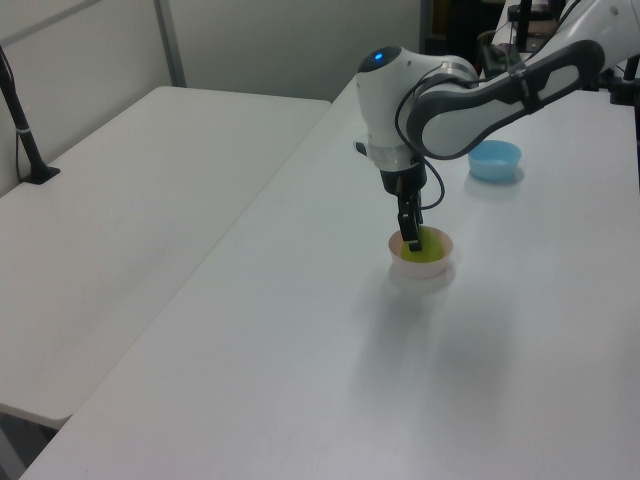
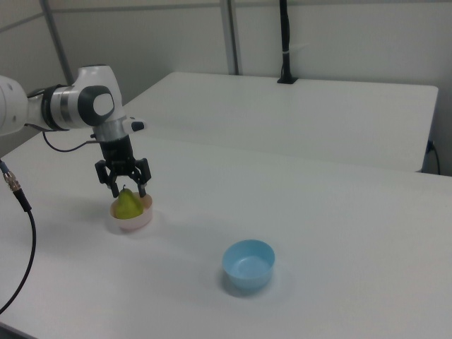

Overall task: Place the pear in the bowl
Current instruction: 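Carry the pear over the pink bowl and lower it inside, then open the gripper and raise it away from the pink bowl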

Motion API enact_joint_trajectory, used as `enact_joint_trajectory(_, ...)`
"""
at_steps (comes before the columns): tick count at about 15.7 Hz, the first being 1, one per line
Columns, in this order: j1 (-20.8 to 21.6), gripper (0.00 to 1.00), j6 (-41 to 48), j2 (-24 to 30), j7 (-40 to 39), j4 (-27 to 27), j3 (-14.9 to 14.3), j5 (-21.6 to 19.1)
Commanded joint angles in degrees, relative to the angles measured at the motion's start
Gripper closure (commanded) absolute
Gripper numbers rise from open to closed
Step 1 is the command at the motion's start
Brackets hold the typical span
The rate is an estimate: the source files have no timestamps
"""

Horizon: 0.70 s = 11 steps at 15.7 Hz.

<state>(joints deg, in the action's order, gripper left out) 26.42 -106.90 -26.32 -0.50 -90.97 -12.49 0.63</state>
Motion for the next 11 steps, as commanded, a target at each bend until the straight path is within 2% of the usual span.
enact_joint_trajectory(1, 0.0, 0.00, 2.8, 5.5, 1.5, -0.9, -0.9, 0.4)
enact_joint_trajectory(3, -2.7, 0.00, 5.7, 9.2, 1.5, -0.8, -0.3, 0.2)
enact_joint_trajectory(5, -7.9, 0.00, 8.5, 13.6, 1.8, -0.9, 1.7, 0.2)
enact_joint_trajectory(7, -16.0, 0.00, 10.3, 18.0, 0.9, -0.9, 4.6, 0.2)
enact_joint_trajectory(11, -23.2, 0.00, 11.6, 21.3, 0.8, -1.3, 6.2, 0.2)
